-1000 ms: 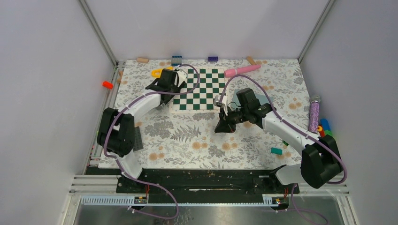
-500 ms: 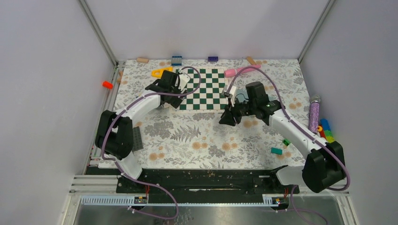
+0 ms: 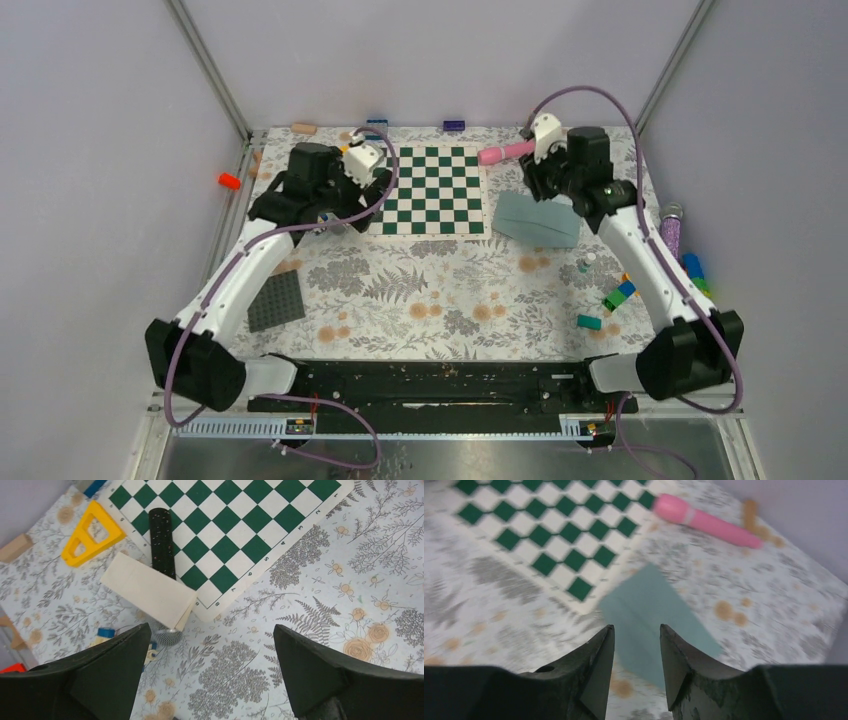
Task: Place the letter into the envelope and seal it
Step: Place the letter at the center of the board, then pick up the envelope from the center of the board.
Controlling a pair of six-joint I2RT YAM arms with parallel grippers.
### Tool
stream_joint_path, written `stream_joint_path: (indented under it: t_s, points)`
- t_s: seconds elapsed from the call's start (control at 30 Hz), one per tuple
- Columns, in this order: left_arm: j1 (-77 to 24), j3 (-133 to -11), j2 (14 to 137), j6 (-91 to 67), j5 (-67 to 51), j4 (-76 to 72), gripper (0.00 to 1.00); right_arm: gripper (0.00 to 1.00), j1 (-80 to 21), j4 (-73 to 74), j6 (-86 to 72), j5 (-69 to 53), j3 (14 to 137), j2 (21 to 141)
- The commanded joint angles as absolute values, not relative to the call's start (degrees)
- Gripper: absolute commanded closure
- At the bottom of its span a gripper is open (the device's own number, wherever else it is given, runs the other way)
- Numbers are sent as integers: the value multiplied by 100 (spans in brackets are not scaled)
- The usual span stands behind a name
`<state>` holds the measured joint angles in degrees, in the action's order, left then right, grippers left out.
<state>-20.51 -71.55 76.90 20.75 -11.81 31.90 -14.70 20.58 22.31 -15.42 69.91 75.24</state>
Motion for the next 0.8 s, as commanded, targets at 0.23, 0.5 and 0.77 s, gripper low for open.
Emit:
stream_joint_path:
  t_s: [0.23,0.5,0.77]
  points:
    - [-1645,-6201,6847,1885,-1902,2877,1,54,-941,2355,2636,680,8097,9367]
    - [-1469,-5971,6627,1819,-1876,2757,1,53,-954,1863,3471,65,7104,9210]
    - [-1456,-5898,6653,1775,-1950,2733,1,53,-1042,1157,4960,148,5750,8876]
